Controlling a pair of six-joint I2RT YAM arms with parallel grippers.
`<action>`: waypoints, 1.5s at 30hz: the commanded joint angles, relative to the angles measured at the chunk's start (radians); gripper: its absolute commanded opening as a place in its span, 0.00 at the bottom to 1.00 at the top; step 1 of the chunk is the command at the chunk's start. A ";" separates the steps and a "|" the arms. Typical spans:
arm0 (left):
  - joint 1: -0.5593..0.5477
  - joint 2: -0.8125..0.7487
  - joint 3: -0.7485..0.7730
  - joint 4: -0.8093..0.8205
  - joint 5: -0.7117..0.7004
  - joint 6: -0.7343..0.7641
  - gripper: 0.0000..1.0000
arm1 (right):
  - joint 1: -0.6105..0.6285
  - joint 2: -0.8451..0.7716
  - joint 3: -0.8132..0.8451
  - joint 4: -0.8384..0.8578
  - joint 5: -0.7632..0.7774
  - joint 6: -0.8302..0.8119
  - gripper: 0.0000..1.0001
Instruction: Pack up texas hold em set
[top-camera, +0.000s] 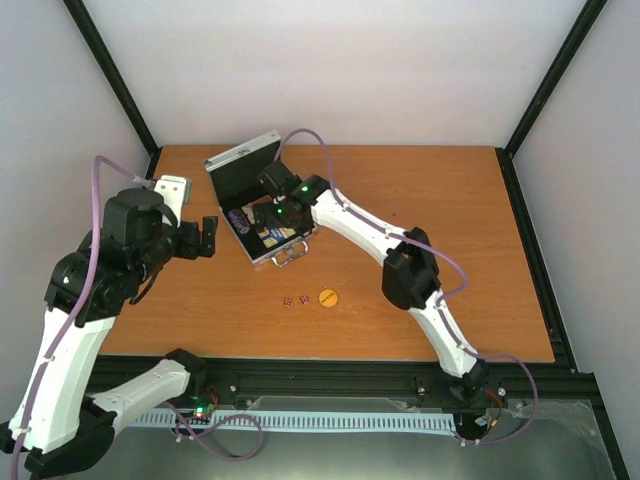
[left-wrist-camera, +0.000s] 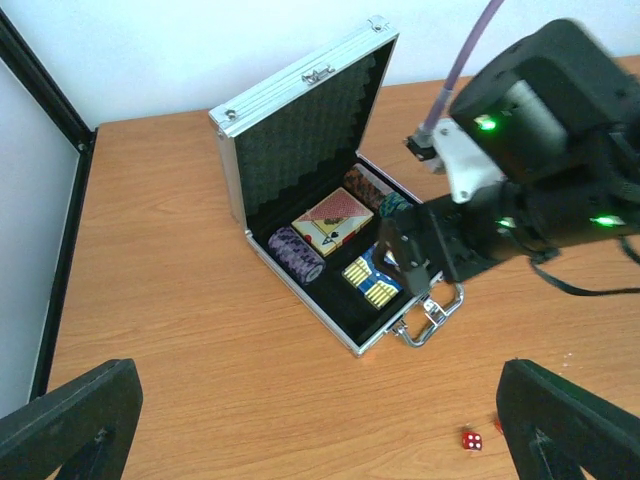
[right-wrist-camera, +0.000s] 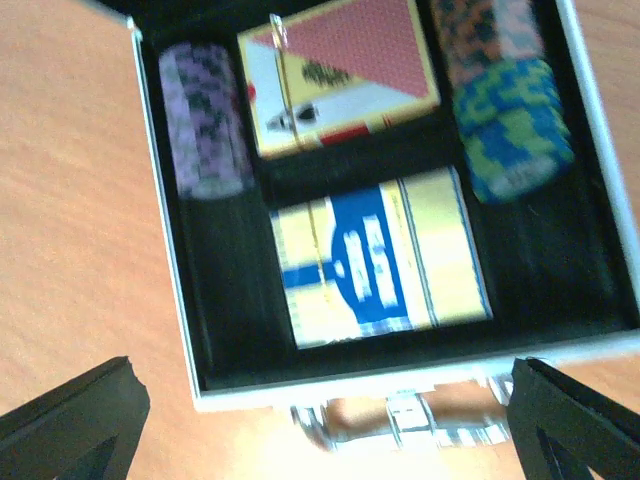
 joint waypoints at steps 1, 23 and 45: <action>-0.001 0.016 0.041 0.019 0.028 -0.007 1.00 | 0.035 -0.146 -0.170 -0.134 0.113 -0.101 1.00; -0.001 0.029 0.017 0.044 0.090 -0.061 1.00 | 0.200 -0.413 -0.747 -0.041 0.053 -0.189 0.63; -0.001 0.029 0.011 0.026 0.059 -0.058 1.00 | 0.191 -0.282 -0.698 -0.025 0.024 -0.189 0.42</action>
